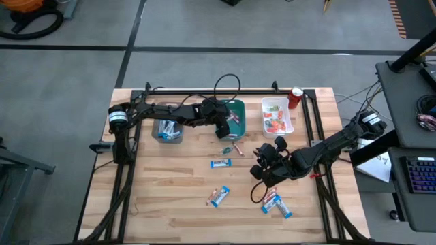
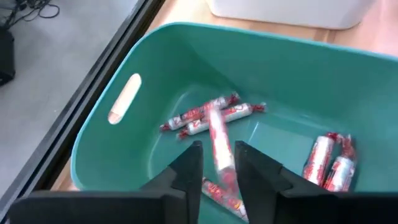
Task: Sort candy
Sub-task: Put the red candy into the blue bin
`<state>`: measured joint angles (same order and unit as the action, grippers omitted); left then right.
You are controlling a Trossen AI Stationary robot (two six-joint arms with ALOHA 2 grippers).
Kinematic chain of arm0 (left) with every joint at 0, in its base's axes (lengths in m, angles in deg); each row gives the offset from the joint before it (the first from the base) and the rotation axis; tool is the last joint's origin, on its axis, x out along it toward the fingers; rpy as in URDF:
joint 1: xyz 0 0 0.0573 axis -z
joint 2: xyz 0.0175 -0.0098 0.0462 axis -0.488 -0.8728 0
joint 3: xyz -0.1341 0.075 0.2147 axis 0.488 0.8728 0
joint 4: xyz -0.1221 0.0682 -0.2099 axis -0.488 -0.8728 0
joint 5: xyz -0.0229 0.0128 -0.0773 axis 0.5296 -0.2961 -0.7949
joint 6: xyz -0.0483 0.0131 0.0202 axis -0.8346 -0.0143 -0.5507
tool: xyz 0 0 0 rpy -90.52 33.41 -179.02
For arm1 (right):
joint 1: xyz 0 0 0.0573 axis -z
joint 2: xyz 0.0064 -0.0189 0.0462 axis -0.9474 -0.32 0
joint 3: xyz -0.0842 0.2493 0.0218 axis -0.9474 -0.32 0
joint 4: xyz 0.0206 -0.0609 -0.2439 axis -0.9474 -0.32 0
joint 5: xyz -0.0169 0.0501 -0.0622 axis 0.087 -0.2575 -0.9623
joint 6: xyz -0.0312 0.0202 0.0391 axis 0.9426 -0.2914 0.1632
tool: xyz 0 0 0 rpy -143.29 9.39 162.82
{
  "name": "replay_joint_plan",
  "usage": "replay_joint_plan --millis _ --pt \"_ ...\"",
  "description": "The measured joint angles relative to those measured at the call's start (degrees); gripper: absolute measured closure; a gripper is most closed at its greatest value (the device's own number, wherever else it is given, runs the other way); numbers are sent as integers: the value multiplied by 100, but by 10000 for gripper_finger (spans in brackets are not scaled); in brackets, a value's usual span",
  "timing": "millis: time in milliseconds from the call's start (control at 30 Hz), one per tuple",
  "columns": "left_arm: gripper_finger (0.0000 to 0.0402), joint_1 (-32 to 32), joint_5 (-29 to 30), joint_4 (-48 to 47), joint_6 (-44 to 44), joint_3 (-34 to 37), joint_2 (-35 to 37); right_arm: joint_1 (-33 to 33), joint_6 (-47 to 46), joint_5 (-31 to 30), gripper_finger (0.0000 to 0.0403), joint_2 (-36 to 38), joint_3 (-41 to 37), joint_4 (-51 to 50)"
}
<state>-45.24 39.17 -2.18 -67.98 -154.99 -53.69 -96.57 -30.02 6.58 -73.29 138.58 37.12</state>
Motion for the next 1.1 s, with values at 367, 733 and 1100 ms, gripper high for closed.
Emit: replay_joint_plan --millis 367,733,1100 --pt "250 154 13 -219 -32 -3 82 0 -152 103 335 0 -2 20" --pt "252 1161 13 -204 -126 443 1007 0 -384 1136 335 2 86 317" --pt "254 2448 19 1196 -925 1851 2348 -6 801 3658 335 -2 160 319"
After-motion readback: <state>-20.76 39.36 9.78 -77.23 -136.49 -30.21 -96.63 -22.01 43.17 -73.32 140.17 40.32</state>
